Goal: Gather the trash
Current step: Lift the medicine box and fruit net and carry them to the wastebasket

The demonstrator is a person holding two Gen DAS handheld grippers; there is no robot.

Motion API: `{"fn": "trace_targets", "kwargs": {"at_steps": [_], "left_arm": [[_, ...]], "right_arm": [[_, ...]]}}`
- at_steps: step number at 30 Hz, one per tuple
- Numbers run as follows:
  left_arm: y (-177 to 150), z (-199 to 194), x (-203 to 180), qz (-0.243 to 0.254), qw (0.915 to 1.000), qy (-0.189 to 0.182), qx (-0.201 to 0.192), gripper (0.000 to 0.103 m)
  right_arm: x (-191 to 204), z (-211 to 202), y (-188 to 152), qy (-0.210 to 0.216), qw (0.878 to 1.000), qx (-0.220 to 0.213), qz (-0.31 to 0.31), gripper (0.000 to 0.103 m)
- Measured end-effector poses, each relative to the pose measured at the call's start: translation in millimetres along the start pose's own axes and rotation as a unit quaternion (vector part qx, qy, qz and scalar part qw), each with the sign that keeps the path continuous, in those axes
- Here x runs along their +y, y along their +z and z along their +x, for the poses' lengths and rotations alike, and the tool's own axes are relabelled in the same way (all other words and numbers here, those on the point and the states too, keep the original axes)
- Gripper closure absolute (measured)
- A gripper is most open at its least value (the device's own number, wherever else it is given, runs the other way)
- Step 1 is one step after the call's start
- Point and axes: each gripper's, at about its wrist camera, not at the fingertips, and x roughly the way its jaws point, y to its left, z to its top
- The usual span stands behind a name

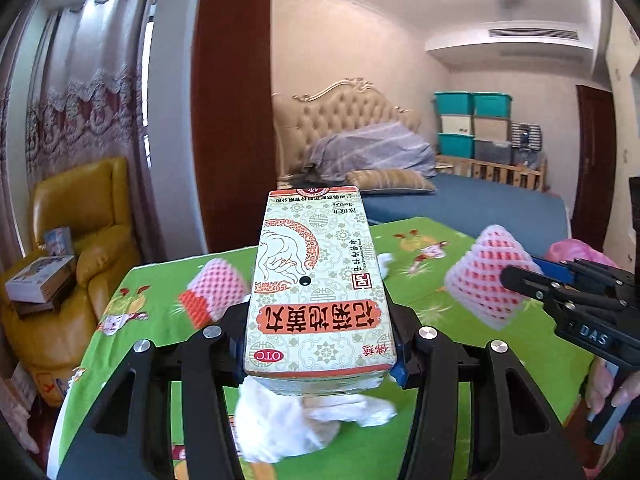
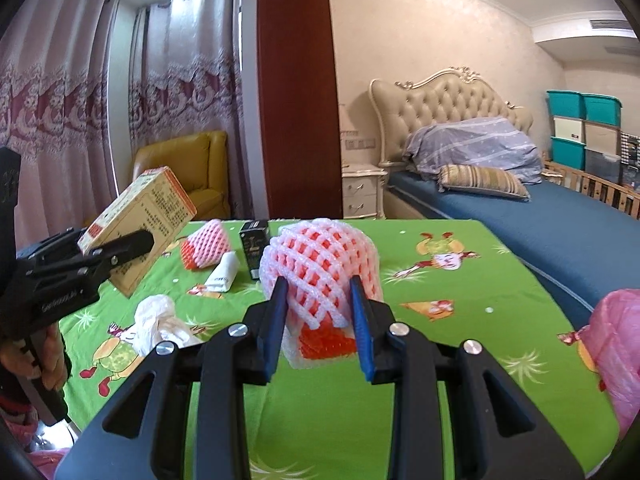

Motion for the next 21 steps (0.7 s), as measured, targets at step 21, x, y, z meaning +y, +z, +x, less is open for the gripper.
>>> {"fn": "trace_targets", "kwargs": {"at_steps": [21], "left_arm": [[7,3,-86,0.055,0.9951,-0.080,-0.020,0.055]], "right_arm": [[-50,-53,-1,-0.056,0.998,-0.038,0.010,0.072]]}}
